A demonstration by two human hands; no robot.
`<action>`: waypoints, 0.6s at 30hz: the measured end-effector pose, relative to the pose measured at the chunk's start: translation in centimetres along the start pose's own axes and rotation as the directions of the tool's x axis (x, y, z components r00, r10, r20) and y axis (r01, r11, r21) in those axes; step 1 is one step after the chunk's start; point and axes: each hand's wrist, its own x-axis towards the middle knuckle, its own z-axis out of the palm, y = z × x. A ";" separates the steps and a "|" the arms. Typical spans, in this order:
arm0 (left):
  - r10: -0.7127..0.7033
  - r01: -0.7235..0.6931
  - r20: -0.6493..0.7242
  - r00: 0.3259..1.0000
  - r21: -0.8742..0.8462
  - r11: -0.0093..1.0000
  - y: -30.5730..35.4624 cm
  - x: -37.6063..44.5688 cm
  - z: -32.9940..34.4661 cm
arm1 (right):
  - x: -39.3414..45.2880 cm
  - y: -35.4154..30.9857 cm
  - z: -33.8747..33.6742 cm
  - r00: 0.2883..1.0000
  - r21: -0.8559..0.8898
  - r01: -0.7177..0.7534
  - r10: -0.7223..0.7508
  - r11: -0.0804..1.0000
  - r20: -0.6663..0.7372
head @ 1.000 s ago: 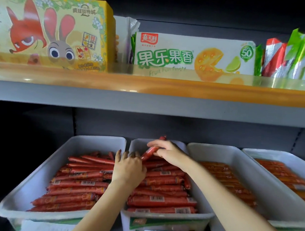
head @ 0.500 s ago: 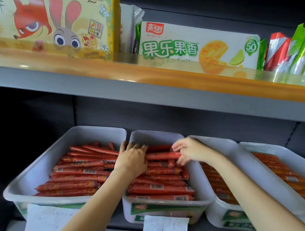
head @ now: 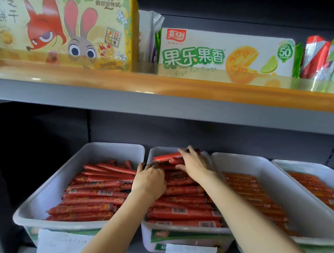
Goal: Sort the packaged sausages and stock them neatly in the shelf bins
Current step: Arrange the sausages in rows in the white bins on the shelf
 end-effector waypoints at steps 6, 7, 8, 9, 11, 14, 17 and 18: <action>0.012 -0.019 0.082 0.997 0.085 0.996 -0.1 0.3 0.5 | 0.5 2.3 0.0 0.989 0.162 0.024 0.000 0.986 -0.145; 0.011 -0.020 0.093 0.996 0.092 0.996 -0.1 0.3 0.5 | 0.4 3.2 0.0 0.988 0.149 0.001 0.022 0.989 -0.152; 0.012 -0.021 0.099 0.995 0.096 0.995 -0.1 0.3 0.5 | 0.2 4.1 0.0 0.990 0.142 -0.015 0.035 0.990 -0.139; 0.012 -0.022 0.101 0.995 0.098 0.995 -0.1 0.4 0.6 | 0.1 4.8 -0.1 0.992 0.138 -0.023 0.040 0.990 -0.119; 0.011 -0.022 0.099 0.995 0.107 0.994 0.0 0.4 0.6 | -0.5 5.9 -0.2 0.997 0.117 -0.015 0.024 0.993 -0.077; 0.019 -0.030 0.085 0.996 0.131 0.991 -0.1 0.5 0.6 | -2.3 6.1 -1.1 0.993 0.012 0.122 -0.122 0.992 0.007; 0.025 -0.035 0.066 0.997 0.145 0.989 -0.2 0.6 0.8 | -3.9 6.1 -2.2 0.932 -0.132 0.315 -0.280 0.940 0.230; 0.024 -0.033 0.064 0.998 0.143 0.989 -0.2 0.6 0.8 | -4.3 6.0 -2.2 0.902 -0.174 0.326 -0.250 0.929 0.352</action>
